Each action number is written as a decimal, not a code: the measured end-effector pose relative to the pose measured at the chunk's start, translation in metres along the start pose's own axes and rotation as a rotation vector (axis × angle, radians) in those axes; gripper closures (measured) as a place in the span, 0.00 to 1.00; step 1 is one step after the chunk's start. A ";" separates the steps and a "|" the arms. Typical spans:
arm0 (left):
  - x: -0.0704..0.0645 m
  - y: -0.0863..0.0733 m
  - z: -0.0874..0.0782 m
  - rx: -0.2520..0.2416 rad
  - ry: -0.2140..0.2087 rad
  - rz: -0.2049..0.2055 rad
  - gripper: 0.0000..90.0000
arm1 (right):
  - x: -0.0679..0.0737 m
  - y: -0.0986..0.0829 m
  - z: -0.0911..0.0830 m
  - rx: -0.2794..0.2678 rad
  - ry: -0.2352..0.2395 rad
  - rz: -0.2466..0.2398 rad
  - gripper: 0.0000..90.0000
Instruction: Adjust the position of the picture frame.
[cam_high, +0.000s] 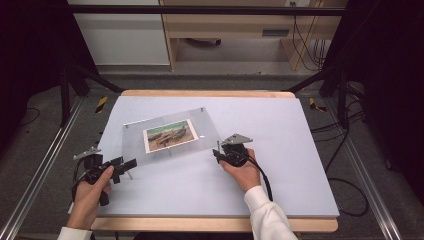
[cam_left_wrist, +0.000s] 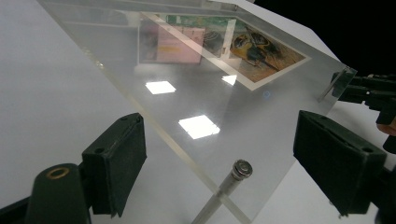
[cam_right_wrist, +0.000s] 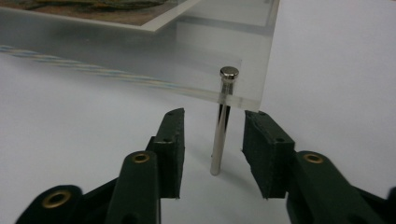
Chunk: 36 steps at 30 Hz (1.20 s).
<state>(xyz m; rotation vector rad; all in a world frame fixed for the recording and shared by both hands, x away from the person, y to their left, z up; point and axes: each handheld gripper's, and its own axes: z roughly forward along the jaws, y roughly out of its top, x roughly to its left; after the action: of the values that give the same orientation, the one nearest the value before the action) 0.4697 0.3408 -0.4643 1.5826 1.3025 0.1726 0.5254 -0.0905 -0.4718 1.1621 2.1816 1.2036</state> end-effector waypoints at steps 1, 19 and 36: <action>0.000 0.000 0.000 0.000 0.000 0.000 0.18 | 0.000 0.000 0.001 -0.001 0.002 0.006 0.70; -0.022 -0.024 -0.015 0.074 0.105 0.238 0.16 | -0.007 0.003 0.008 -0.078 0.030 0.097 0.93; -0.021 -0.021 -0.003 -0.004 0.148 0.271 0.70 | -0.011 0.015 0.007 -0.044 0.035 0.127 0.93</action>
<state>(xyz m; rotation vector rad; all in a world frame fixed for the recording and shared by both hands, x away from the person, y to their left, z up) 0.4459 0.3228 -0.4693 1.7664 1.1923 0.4684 0.5436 -0.0914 -0.4634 1.2871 2.1223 1.3265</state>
